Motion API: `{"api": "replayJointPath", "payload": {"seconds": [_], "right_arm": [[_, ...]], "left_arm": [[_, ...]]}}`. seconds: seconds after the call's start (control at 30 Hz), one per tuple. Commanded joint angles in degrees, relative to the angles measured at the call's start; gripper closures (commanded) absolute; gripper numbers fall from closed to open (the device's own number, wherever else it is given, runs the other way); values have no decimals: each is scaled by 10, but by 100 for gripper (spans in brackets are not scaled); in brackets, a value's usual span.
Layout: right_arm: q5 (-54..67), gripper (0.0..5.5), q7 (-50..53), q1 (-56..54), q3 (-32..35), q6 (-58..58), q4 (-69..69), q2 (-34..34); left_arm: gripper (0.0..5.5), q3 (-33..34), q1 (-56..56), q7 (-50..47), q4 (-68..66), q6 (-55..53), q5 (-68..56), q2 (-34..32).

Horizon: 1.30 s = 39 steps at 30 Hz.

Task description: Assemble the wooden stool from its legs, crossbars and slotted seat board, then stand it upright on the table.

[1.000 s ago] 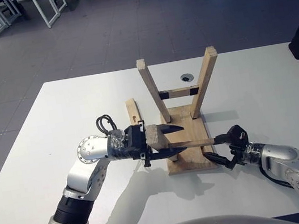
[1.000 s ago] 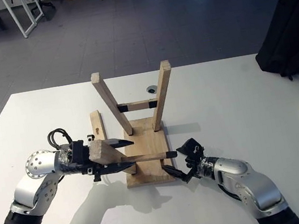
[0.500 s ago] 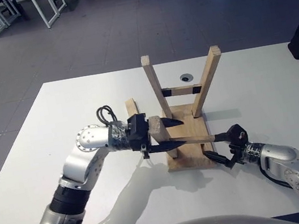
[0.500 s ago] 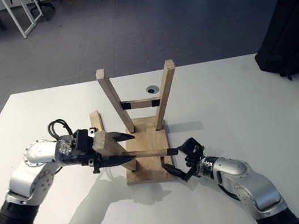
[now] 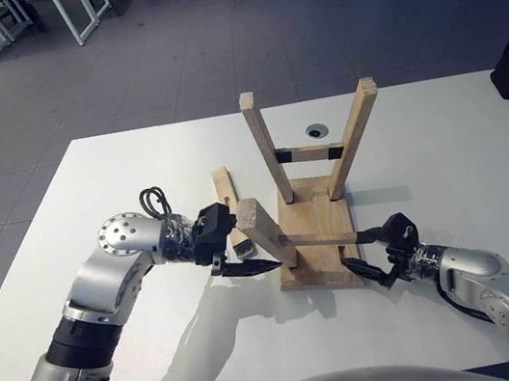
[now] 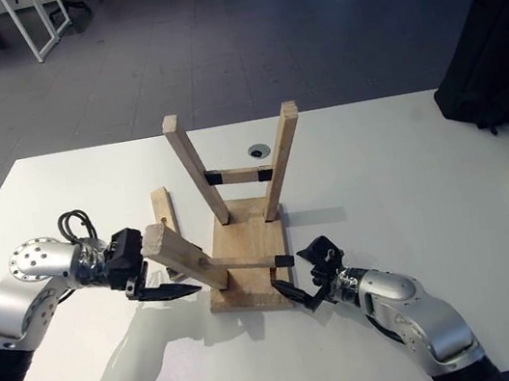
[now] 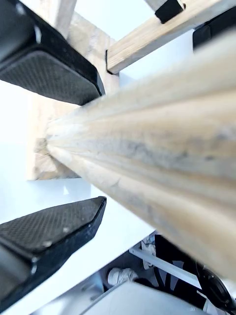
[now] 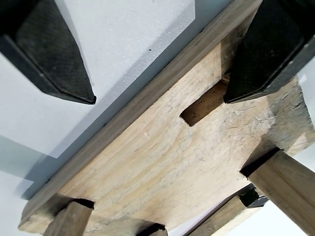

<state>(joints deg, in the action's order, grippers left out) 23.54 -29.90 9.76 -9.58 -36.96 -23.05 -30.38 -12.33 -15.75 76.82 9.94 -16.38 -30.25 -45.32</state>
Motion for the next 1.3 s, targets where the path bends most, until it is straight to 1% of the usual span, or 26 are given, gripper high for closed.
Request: {"api": "replayJointPath", "payload": {"seconds": [0.03,0.2,0.27,0.3,0.37,0.4,0.47,0.5,0.53,0.63,0.67,0.7,0.73,0.77,0.8,1.1,1.23,1.3], "right_arm": [[-18,71,6,17,-10,-20,16,-3],[-20,71,5,17,-8,-17,17,-4],[-22,71,3,16,-7,-15,18,-6],[-20,71,2,16,-5,-16,15,-7],[-15,71,5,15,5,-22,5,-7],[-10,71,6,14,11,-26,0,-5],[-6,71,8,11,16,-32,-5,-2],[-5,71,9,11,17,-34,-8,-2],[-5,71,11,9,19,-36,-9,1],[-3,71,23,1,30,-42,-14,12],[-3,71,26,-2,32,-43,-14,16],[-3,71,28,-5,31,-45,-13,19],[-4,71,29,-6,29,-45,-13,21],[-5,71,31,-6,28,-46,-13,24],[-5,71,33,-4,26,-46,-14,26],[-18,71,36,0,14,-40,-10,36],[-19,71,37,-2,14,-40,-9,38],[-13,71,36,-3,20,-44,-13,38]], "left_arm": [[231,18,5,8,-18,-7,24,-26],[231,40,20,-34,-67,26,99,-53],[231,88,39,-112,-63,4,114,-46],[231,124,46,-182,-45,-56,105,-25],[231,207,51,-359,27,-235,75,50],[231,239,55,-439,69,-308,65,101],[231,242,70,-553,140,-359,112,169],[231,244,75,-613,172,-381,131,219],[231,233,82,-666,201,-402,152,264],[231,203,112,-777,234,-449,185,375],[231,195,126,-796,229,-453,186,408],[210,188,135,-811,225,-456,190,431],[191,178,139,-821,217,-459,194,445],[184,170,138,-827,212,-460,198,452],[165,161,135,-829,203,-461,202,453],[165,125,149,-794,134,-460,186,471],[165,110,161,-800,79,-440,207,468],[201,126,165,-812,48,-415,219,466]]}}
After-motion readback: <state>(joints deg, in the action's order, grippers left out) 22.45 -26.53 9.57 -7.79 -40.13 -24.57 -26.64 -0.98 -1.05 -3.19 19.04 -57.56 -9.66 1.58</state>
